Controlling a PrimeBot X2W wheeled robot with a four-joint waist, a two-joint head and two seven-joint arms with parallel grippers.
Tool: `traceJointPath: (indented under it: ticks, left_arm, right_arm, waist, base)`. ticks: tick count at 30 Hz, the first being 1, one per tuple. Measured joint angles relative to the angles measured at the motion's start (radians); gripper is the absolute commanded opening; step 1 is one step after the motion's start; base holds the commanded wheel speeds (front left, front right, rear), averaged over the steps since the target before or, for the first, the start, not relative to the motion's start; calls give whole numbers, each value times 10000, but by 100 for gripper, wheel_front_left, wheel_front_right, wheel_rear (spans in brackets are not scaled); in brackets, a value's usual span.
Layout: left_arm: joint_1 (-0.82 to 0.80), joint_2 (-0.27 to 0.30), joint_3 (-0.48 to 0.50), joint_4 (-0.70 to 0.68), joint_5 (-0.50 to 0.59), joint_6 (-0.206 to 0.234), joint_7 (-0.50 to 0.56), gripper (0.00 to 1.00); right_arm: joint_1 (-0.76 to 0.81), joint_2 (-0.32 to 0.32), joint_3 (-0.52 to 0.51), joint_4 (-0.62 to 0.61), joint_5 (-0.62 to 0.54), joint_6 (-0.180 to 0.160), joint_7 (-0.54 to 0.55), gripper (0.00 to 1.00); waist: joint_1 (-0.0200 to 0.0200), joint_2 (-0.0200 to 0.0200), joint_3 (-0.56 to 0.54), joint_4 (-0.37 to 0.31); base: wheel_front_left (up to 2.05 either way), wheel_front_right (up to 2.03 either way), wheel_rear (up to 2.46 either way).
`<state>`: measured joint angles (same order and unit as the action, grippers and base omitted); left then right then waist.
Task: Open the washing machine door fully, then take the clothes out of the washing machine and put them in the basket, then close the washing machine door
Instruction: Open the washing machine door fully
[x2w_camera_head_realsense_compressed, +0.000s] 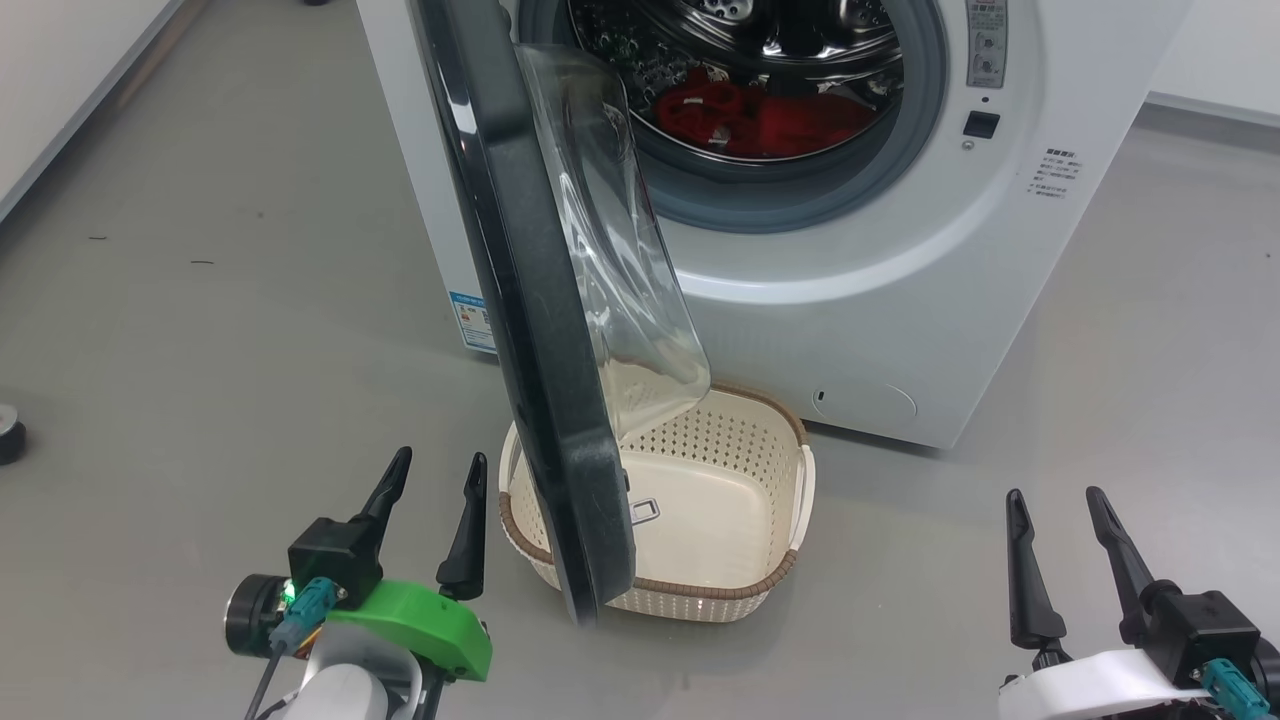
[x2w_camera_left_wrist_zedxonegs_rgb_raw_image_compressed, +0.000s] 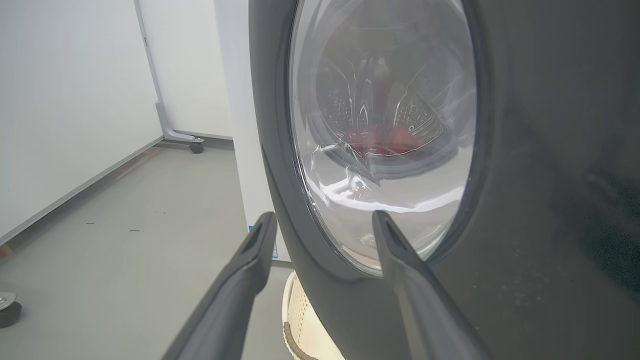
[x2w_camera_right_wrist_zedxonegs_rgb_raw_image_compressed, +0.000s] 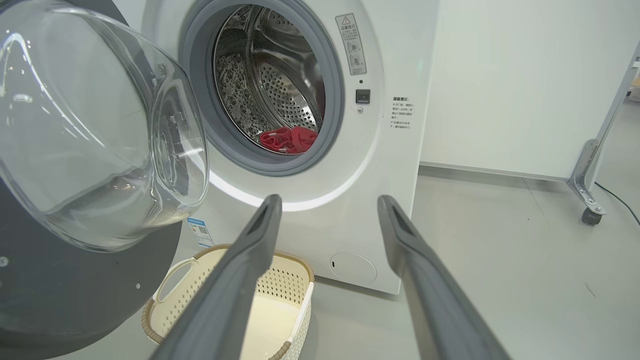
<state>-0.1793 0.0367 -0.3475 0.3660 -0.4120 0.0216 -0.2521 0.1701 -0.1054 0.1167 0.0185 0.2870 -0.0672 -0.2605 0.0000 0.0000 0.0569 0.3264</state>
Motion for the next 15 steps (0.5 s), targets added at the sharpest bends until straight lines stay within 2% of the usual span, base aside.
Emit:
traceJointPath:
  ticks: [5,6,7,8,9,15]
  left_arm:
    - [1,0,0,71,0,0,0,100]
    - [1,0,0,82,0,0,0,89]
    - [1,0,-2,94,0,0,0,32]
    - [2,0,-4,105,0,0,0,19]
    - [3,0,-4,115,0,0,0,0]
    - [7,0,-44,171,-2,0,0,0]
  right_arm:
    - [34,102,-134,-17,-88,117,0,100]
    - [36,111,-155,-19,-109,140,0,100]
    - [41,125,-184,-19,-163,150,0,100]
    - [46,134,-203,-19,-178,153,0,100]
    - [55,144,-222,-19,-180,199,0,100]
    - [121,261,-364,-19,-268,311,0,100]
  waist:
    - [0,0,-38,-15]
    - [0,0,-44,-16]
    - [0,0,-50,-16]
    - [0,0,-57,-15]
    - [0,0,-66,-14]
    - [0,0,-100,0]
  base:
    - [0,0,0]
    - [0,0,0]
    - [0,0,0]
    - [0,0,0]
    - [0,0,0]
    - [0,0,0]
